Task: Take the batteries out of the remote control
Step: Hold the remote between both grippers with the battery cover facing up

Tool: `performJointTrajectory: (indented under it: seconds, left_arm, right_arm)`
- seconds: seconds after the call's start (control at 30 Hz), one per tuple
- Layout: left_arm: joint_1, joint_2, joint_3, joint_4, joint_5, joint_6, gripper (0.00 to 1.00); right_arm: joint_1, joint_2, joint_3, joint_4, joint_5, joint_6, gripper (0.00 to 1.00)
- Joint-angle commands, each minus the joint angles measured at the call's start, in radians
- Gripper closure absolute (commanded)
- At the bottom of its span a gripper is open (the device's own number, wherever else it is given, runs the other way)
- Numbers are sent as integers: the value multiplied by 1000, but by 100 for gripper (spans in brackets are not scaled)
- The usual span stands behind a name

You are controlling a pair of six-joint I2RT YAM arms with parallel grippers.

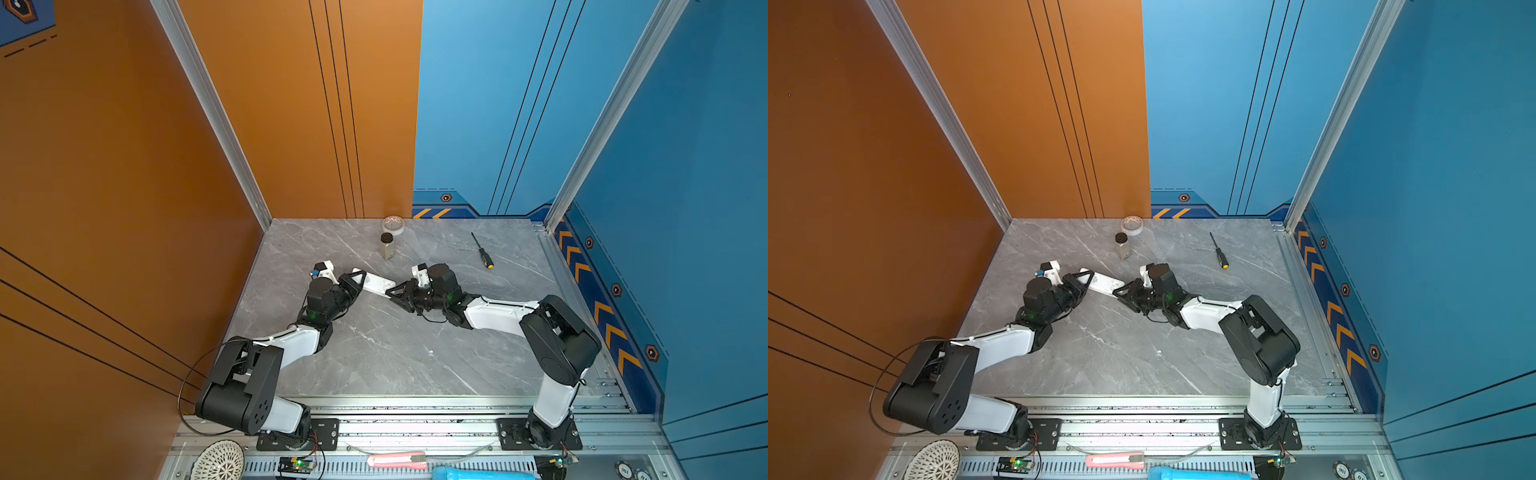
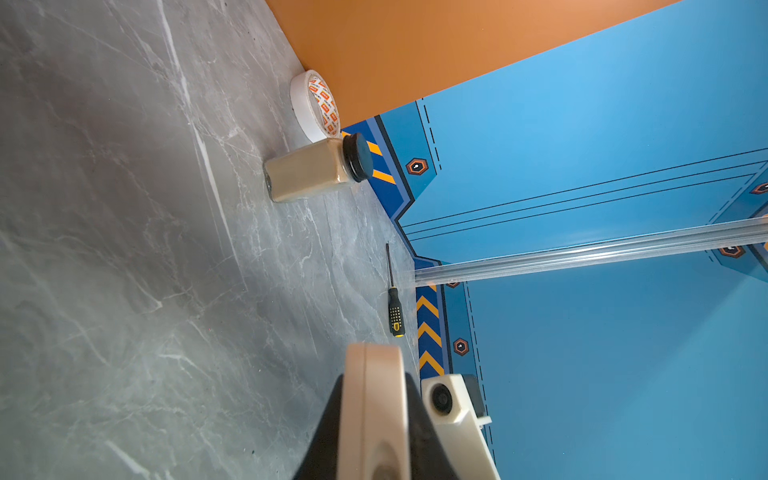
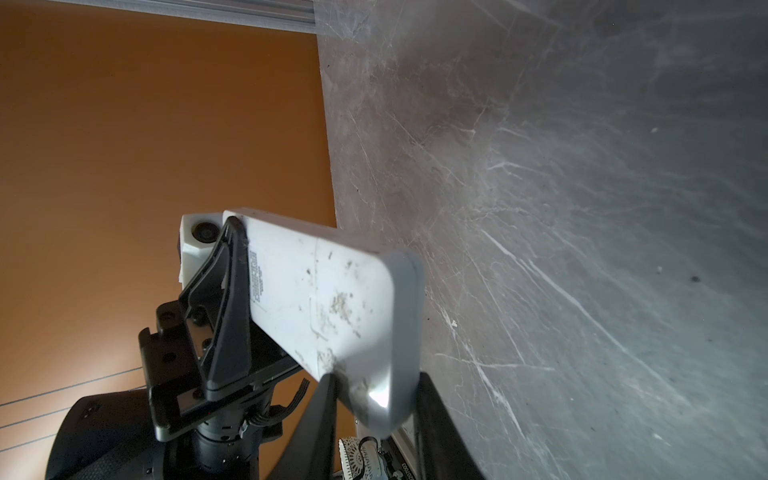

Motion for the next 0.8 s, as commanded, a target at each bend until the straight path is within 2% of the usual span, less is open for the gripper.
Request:
performJointTrajectory:
  seconds: [0.0,0.2,0.3,0.33,0.37,0.4,0.43,0.5,0.6,0.67,0.77]
  left_arm:
    - [-23,2,17,57,58,30,100]
    - [-20,-4,13,57,51,28,100]
    - [-24,2,23,58,64,34,100]
    - [-26,6,26,58,68,36,100]
    - [-28,10,24,58,68,35,100]
    - [-29,12,20,59,67,32,100]
    - [-32,15,14,67,64,29,100]
    - [-36,19,12,78,63,24,100]
    - [-42,22,18,77,64,25,100]
    - [-43,27,23,79,66,25,100]
    - [-37,25,20,86,56,22,100]
  right_arm:
    - [4,-28,-31,-31,24,-49,83]
    - [0,-48,-53,-35,30,-58,95]
    - [3,-54,-62,-14,39,-49,96]
    - [3,-57,-66,11,38,-45,89]
    - [3,-61,-66,39,38,-40,67]
    - [4,-67,-64,44,43,-41,56]
    - [4,-74,-60,35,55,-47,48]
    - [1,-83,-63,37,80,-51,41]
    - [-8,-72,-65,76,83,-26,42]
    - [-10,-66,-63,69,85,-27,53]
    - [-11,-69,-79,62,90,-26,61]
